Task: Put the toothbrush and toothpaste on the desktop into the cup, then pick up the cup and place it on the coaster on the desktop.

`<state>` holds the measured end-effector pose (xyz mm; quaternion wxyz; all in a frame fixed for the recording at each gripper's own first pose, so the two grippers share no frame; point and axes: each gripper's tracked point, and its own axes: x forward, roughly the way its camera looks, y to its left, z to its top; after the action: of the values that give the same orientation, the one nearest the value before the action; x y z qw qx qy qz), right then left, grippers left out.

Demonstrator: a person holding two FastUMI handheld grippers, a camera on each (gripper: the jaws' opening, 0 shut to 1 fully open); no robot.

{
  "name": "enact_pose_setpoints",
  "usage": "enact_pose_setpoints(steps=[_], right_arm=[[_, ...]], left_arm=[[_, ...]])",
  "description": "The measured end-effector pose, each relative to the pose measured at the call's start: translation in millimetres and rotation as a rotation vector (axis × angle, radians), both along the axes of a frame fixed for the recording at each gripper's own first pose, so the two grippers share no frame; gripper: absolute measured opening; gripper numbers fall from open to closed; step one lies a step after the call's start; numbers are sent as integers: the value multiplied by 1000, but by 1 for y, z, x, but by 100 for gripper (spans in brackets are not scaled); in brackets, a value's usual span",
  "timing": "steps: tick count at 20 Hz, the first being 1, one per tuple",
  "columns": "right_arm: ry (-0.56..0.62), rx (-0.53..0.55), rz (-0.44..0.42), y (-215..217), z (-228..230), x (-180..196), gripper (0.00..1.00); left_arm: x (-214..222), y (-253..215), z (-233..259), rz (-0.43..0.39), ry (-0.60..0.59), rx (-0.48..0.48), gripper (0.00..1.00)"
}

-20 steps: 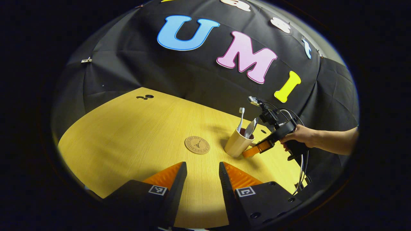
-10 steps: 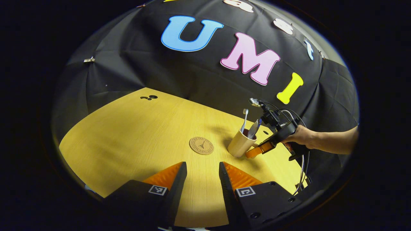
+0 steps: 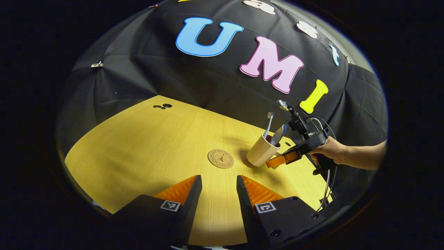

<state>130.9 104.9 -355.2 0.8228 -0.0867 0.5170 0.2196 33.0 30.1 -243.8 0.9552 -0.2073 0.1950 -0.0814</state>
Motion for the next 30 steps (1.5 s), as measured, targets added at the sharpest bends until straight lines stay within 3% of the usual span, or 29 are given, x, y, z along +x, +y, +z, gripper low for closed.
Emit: enact_pose_setpoints(steps=[10, 16, 30], right_arm=[[-7, 39, 94, 89, 15, 10, 28], [35, 9, 136, 138, -10, 23, 28], [64, -57, 124, 148, -17, 27, 28]], left_arm=[[-8, 28, -1, 18, -3, -14, 63], [-13, 52, -1, 53, -8, -31, 63], [-14, 60, -13, 55, 1, -60, 64]])
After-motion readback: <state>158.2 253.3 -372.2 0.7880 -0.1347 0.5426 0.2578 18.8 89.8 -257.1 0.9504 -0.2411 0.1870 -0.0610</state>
